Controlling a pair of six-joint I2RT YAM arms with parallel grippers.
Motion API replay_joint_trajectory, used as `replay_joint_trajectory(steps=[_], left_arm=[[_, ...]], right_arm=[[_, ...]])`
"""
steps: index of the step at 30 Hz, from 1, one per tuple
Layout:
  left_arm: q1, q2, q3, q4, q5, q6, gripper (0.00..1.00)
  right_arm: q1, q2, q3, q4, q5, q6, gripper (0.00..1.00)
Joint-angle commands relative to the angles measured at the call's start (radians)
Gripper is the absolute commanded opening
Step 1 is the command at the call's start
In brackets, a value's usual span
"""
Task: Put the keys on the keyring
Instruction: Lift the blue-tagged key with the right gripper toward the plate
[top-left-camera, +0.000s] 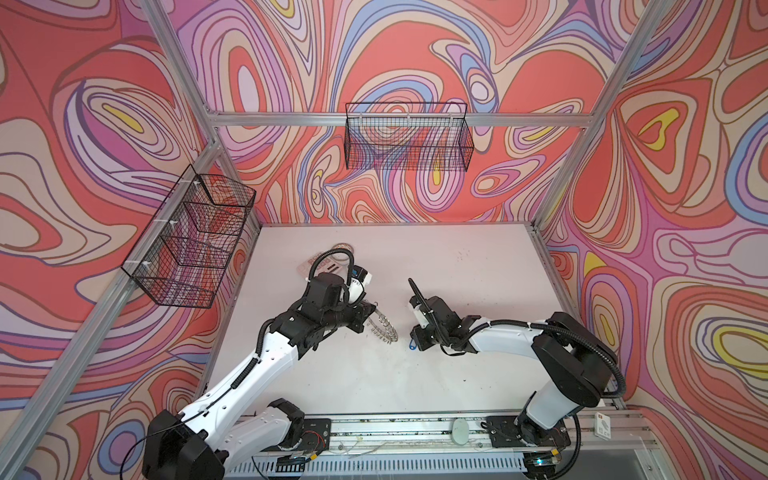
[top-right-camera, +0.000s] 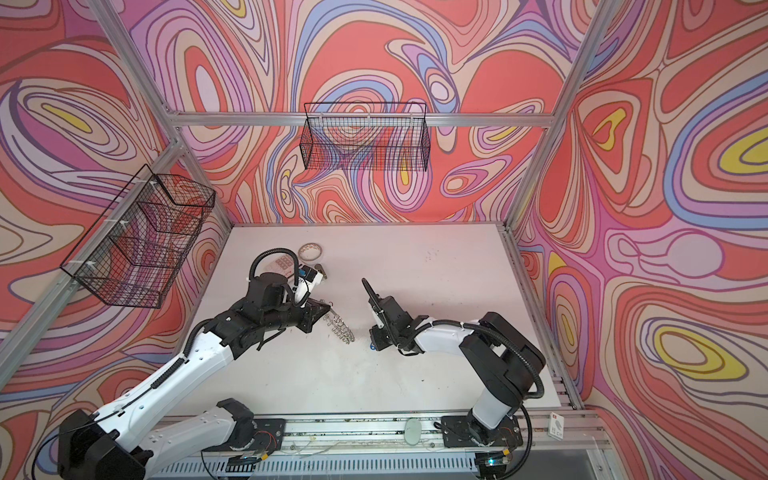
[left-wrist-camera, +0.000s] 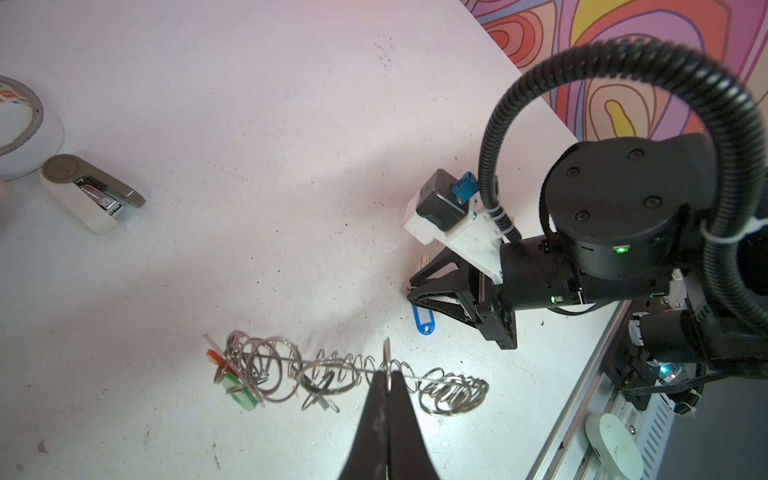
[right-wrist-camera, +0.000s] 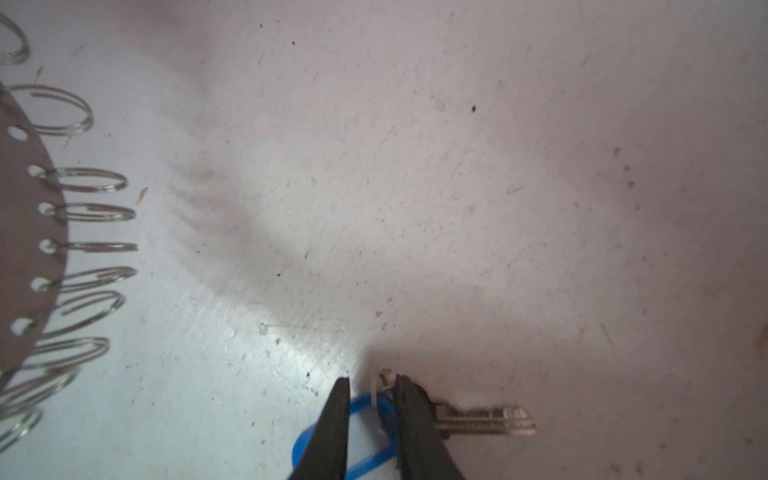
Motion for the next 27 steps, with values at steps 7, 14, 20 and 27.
replay_joint_trajectory(steps=[7,14,20,27], left_arm=[[0.006,0.007,0.033,0.020,0.022,0.010,0.00],[0.006,0.009,0.032,0.016,0.025,0.009,0.00],[0.006,0.010,0.033,0.019,0.024,0.010,0.00],[0.006,0.008,0.034,0.017,0.017,0.015,0.00]], right_arm=[[0.005,0.007,0.024,0.000,0.032,-0.007,0.18],[0.005,0.013,0.023,-0.005,0.032,-0.009,0.12],[0.005,-0.006,0.014,0.003,0.042,-0.006,0.04],[0.005,-0.080,-0.016,0.064,0.059,-0.015,0.00]])
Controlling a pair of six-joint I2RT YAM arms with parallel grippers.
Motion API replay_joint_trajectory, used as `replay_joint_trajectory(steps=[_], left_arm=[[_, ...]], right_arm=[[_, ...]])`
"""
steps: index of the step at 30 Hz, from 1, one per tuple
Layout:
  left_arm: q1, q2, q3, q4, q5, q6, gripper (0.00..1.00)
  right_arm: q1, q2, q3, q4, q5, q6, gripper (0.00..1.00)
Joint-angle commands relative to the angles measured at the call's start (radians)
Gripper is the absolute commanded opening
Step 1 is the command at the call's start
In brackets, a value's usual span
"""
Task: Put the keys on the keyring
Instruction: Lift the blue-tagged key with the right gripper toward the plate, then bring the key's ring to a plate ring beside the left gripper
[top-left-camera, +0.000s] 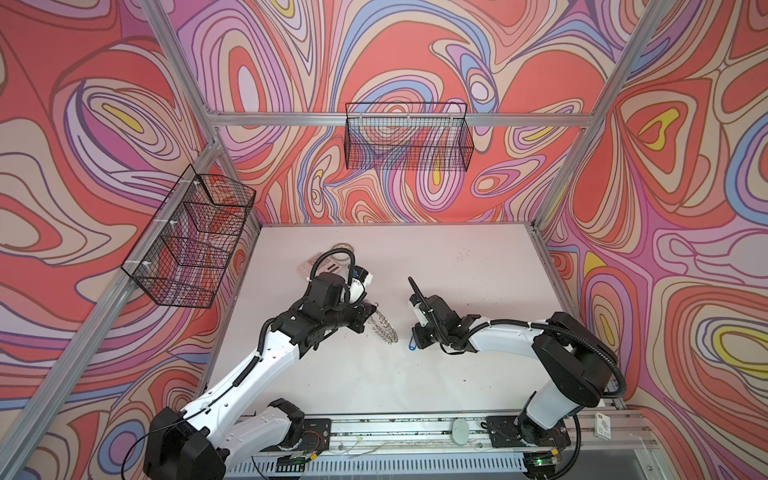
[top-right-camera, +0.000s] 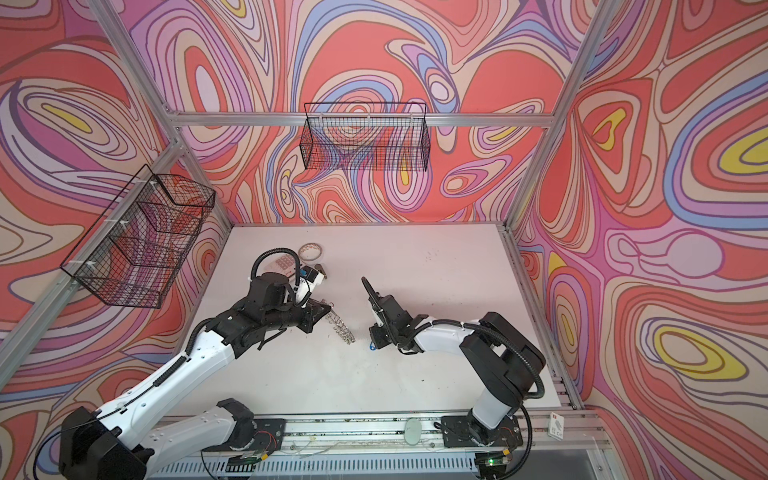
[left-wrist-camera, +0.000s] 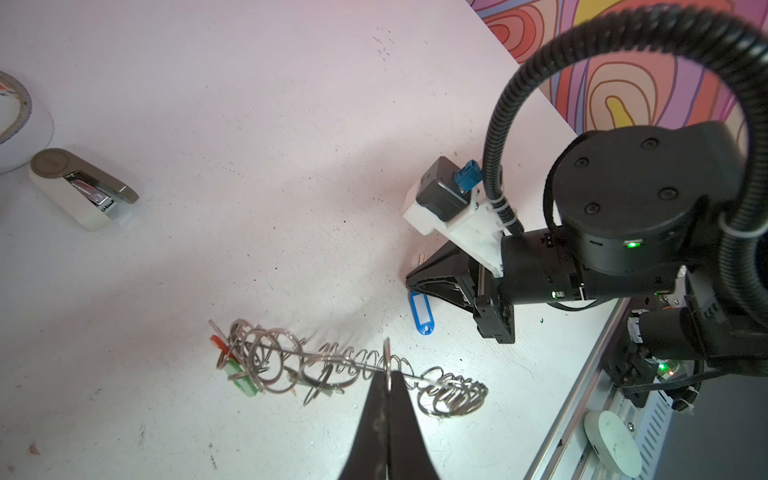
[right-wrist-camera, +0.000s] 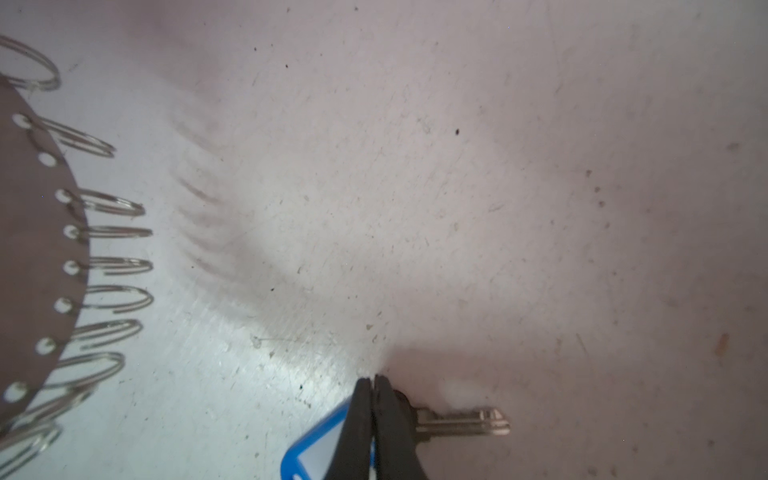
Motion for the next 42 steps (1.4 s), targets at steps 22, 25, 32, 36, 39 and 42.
replay_joint_trajectory(steps=[22,25,32,36,39,42], left_arm=[[-0.073,-0.002,0.100,0.007,0.098,0.082,0.00],[-0.099,0.011,0.105,0.022,0.092,0.079,0.00],[-0.127,0.049,0.112,0.057,0.112,0.074,0.00],[-0.132,0.061,0.108,0.077,0.126,0.068,0.00],[-0.133,0.063,0.104,0.077,0.132,0.062,0.00],[-0.135,0.066,0.106,0.077,0.137,0.059,0.00]], right_arm=[[0.004,-0.571,-0.228,0.493,-0.324,-0.018,0.00],[0.005,-0.563,-0.227,0.525,-0.347,0.007,0.00],[0.005,-0.557,-0.243,0.583,-0.342,0.044,0.00],[0.005,-0.545,-0.242,0.591,-0.345,0.050,0.00],[0.005,-0.534,-0.243,0.589,-0.342,0.050,0.00],[0.005,-0.526,-0.243,0.592,-0.339,0.049,0.00]])
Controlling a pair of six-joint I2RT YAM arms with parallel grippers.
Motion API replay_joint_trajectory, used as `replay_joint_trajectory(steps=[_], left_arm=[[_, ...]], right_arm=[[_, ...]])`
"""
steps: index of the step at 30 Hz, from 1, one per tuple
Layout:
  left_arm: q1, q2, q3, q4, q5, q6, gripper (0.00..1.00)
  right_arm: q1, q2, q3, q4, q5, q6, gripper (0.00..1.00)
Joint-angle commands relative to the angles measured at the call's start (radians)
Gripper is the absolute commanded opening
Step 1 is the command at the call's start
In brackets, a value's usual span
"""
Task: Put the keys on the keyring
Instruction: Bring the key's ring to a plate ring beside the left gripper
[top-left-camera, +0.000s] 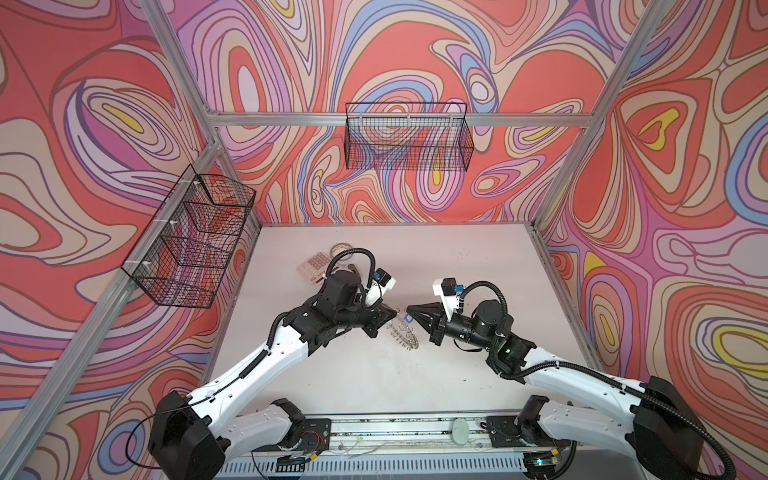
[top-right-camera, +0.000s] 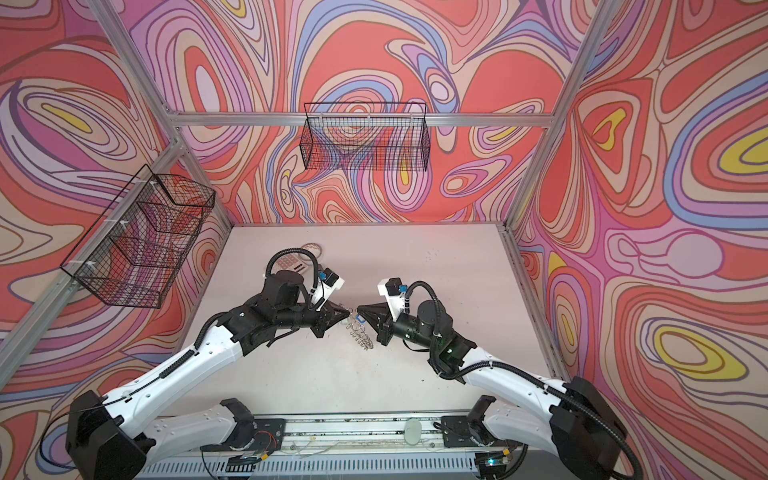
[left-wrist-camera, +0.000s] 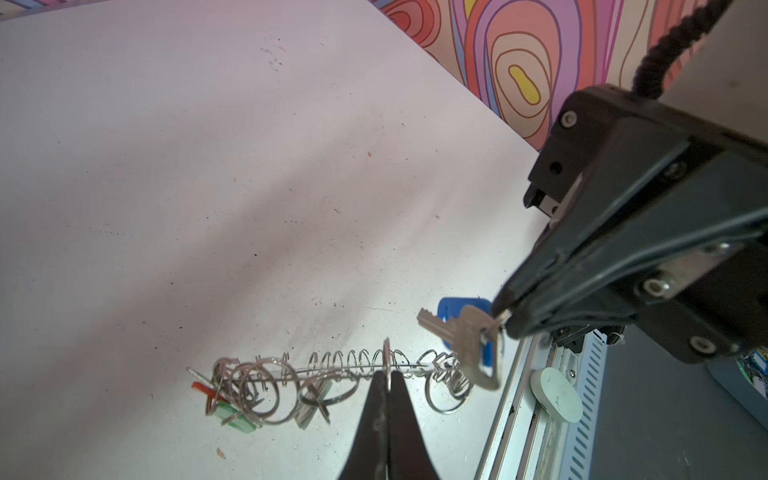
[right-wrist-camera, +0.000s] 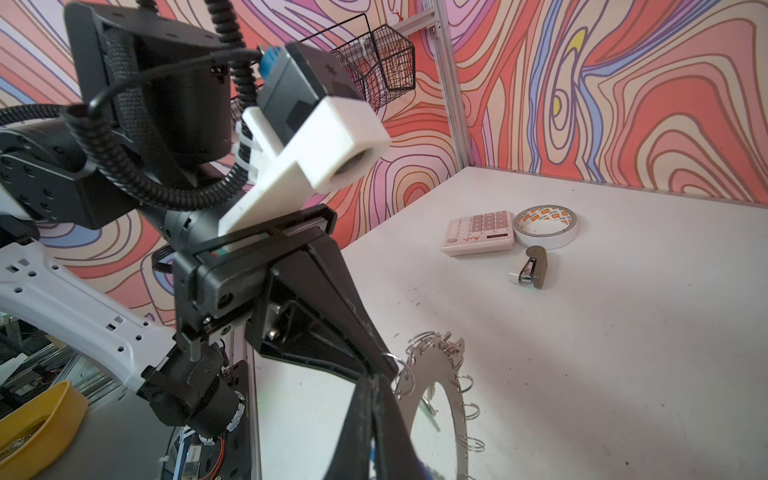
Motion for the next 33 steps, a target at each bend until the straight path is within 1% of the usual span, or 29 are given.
replay_joint_trajectory(steps=[1,3,15,33], left_arm=[[-0.008,0.004,0.035,0.048,0.032,-0.009,0.00],[-0.010,0.004,0.033,0.078,0.035,-0.012,0.00],[-0.038,0.013,0.026,0.099,0.040,-0.050,0.00],[-0.045,-0.007,0.006,0.140,0.059,-0.105,0.00]], right_arm=[[0.004,0.012,-0.001,0.022,-0.003,0.003,0.00],[0.004,0.017,-0.001,0.023,0.001,0.002,0.00],[0.004,0.028,-0.005,0.047,0.019,0.002,0.00],[0.010,0.037,-0.016,0.065,0.058,0.002,0.00]])
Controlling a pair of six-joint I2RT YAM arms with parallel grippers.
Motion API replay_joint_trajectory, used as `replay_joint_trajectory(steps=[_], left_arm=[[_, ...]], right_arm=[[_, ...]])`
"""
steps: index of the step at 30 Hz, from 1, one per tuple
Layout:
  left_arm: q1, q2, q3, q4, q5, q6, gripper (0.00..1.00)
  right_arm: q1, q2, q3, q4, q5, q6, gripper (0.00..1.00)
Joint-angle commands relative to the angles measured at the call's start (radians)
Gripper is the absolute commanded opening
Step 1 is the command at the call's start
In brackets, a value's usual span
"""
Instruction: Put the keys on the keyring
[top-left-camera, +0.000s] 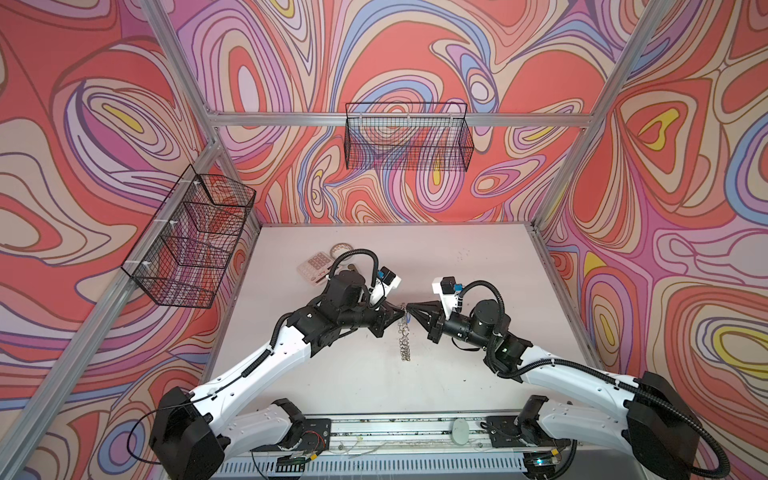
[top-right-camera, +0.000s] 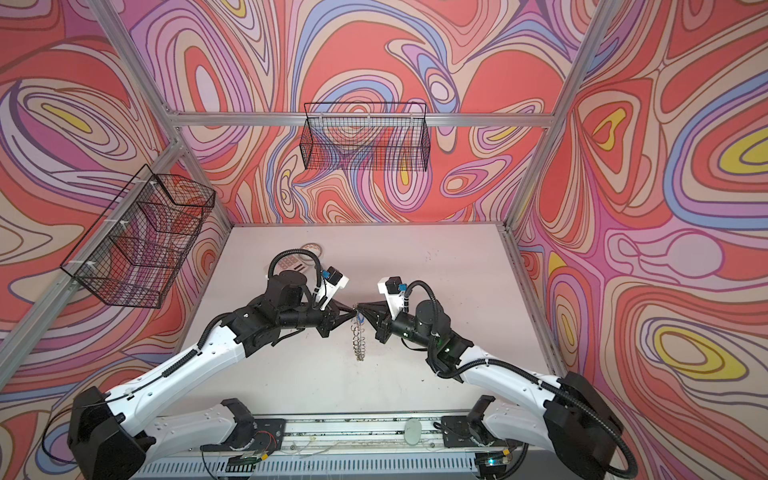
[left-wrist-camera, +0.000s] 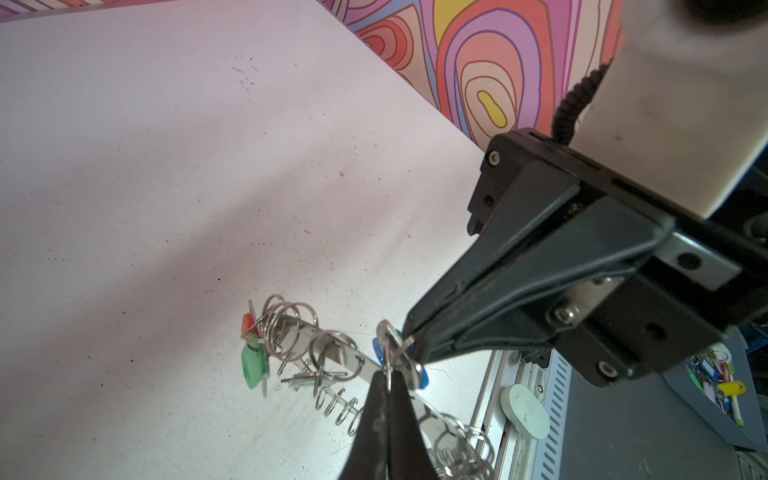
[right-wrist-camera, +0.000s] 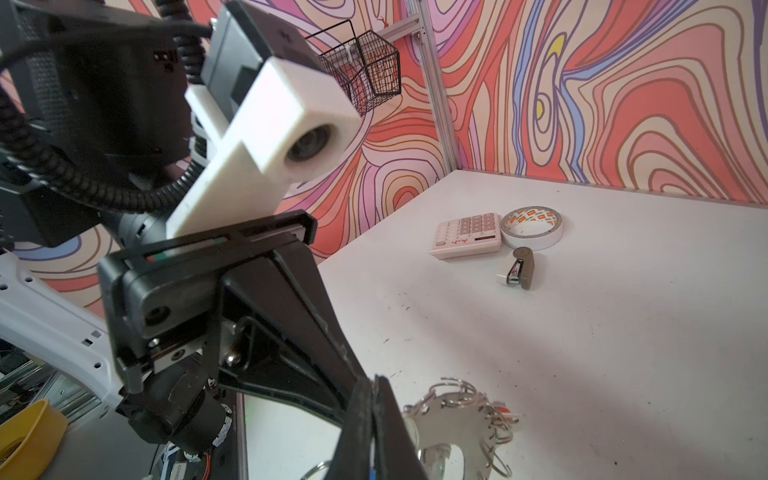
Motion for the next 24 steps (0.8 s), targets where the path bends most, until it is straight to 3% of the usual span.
replay_joint_trajectory(steps=[1,24], left_arm=[[-0.008,-0.018,0.005,0.058,0.032,-0.023,0.00],[-0.017,-0.018,0.001,0.092,0.039,-0.099,0.00]], right_arm=[[0.011,0.012,-0.014,0.023,0.022,-0.005,0.00],[0.049,0.041,-0.006,-0.012,0.112,-0.046,0.00]])
